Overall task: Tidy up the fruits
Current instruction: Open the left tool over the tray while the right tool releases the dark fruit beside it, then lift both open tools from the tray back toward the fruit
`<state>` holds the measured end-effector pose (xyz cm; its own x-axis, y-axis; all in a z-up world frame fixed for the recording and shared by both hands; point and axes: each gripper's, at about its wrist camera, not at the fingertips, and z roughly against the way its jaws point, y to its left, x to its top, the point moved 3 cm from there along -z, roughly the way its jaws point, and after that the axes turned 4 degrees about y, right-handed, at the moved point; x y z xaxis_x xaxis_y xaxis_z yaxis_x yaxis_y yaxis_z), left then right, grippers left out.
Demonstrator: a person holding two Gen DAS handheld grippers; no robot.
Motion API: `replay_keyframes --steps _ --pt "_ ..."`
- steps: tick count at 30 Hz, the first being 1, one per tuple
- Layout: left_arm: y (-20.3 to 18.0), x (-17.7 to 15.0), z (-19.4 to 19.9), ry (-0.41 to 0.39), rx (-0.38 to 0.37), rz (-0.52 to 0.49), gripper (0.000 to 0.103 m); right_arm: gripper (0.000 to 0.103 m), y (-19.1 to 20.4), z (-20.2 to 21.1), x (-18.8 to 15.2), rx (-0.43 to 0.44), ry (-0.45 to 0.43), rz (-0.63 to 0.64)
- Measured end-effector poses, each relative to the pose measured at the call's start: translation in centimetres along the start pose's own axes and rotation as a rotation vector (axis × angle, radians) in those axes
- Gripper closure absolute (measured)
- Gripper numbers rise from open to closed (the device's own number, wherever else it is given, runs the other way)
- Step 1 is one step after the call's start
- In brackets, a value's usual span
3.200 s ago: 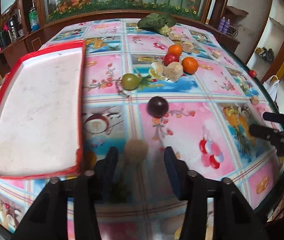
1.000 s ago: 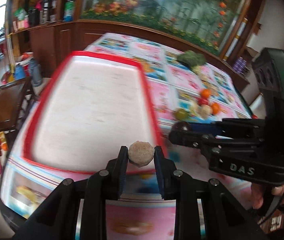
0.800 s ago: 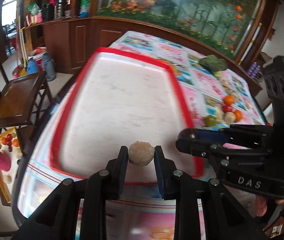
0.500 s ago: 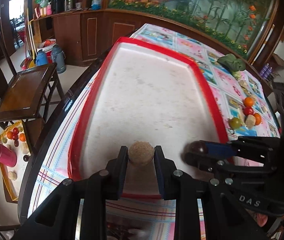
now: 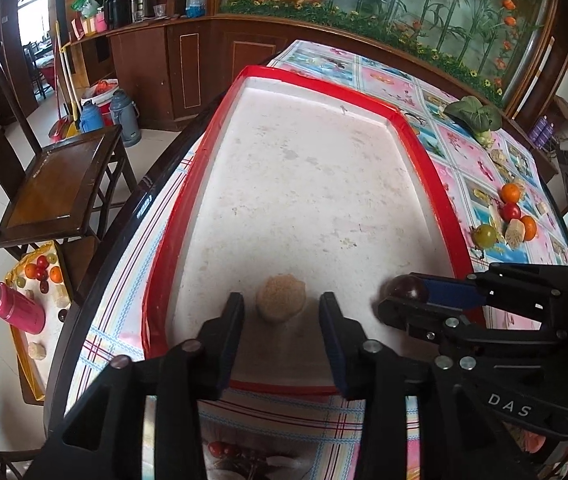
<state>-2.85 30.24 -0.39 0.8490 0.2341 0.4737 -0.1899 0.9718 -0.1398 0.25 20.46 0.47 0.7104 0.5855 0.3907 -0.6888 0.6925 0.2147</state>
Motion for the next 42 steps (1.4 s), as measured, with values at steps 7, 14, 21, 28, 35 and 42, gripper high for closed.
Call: replay_keyframes --steps 7,14,21,28,35,42 --pt "0.2 -0.3 0.5 -0.004 0.011 0.005 0.051 0.072 -0.2 0.2 -0.2 -0.01 -0.002 0.0" --pt "0.0 -0.4 1.1 -0.011 0.012 0.005 0.047 0.072 -1.1 1.4 -1.4 -0.01 -0.016 -0.025" --pt "0.1 -0.5 1.4 -0.009 0.005 0.022 0.046 0.072 -0.6 1.8 -2.5 0.024 0.004 -0.067" --pt "-0.4 -0.5 2.0 -0.02 0.01 0.009 0.045 0.072 -0.2 1.9 -3.6 0.079 0.062 -0.176" --pt "-1.8 -0.4 3.0 -0.021 -0.018 0.007 0.045 0.072 1.3 3.3 -5.2 0.049 0.034 -0.155" --pt "-7.6 -1.0 5.1 -0.073 -0.026 -0.13 0.034 0.067 -1.1 8.0 -7.0 0.025 -0.054 -0.142"
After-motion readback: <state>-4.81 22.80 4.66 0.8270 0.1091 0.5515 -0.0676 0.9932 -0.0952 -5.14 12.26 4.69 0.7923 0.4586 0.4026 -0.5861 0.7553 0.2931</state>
